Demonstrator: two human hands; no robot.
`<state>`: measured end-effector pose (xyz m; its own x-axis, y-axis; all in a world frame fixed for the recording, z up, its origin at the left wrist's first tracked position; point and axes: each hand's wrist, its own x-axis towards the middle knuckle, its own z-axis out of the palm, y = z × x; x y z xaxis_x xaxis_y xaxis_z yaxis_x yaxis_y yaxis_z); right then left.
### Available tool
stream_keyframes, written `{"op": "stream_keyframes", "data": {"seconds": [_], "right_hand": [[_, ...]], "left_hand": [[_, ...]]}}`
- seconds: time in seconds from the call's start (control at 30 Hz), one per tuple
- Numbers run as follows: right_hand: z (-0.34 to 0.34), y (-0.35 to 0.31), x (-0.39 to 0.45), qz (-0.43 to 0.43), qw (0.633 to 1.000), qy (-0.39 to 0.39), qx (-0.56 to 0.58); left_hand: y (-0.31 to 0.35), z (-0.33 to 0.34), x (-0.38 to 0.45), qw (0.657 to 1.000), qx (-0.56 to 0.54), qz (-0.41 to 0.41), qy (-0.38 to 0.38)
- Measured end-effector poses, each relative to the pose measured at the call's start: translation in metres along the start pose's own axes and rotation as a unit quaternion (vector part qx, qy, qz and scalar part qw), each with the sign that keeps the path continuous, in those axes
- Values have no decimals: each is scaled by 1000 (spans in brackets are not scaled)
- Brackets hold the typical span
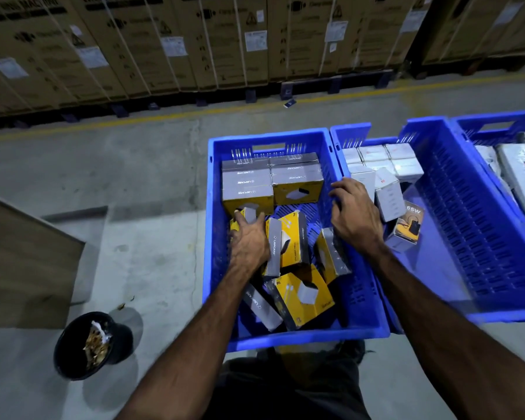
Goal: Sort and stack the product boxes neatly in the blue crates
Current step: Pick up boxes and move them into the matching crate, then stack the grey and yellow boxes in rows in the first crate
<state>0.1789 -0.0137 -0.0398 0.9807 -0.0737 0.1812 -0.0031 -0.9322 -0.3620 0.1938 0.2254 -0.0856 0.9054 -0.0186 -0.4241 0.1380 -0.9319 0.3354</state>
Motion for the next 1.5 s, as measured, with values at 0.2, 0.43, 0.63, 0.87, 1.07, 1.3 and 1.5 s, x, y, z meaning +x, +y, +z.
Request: {"op": "stream_keyframes", "data": {"seconds": [0.2,0.43,0.63,0.87,1.07,1.3,1.5], "right_hand": [[-1,-2,0,2,1000,-5,-2],[0,0,1,-3,1000,-4,-8],[3,2,2,-8,1000,-5,-23],[0,1,-4,-45,998,35,16],[-3,-4,-8,-169,986,14,7],[6,-5,-4,-163,986,30,-8],[1,-6,-2,-50,997,56,29]], "left_hand": [[-16,7,-15,995,-8,14,95],[-17,-18,-48,988,-3,36,153],[-25,-57,-49,949,-250,112,155],[-22,-78,-47,927,-310,192,92],[1,-88,-38,929,-271,239,82],[20,-96,-16,933,-220,279,59],[36,-104,19,933,-234,272,37]]}}
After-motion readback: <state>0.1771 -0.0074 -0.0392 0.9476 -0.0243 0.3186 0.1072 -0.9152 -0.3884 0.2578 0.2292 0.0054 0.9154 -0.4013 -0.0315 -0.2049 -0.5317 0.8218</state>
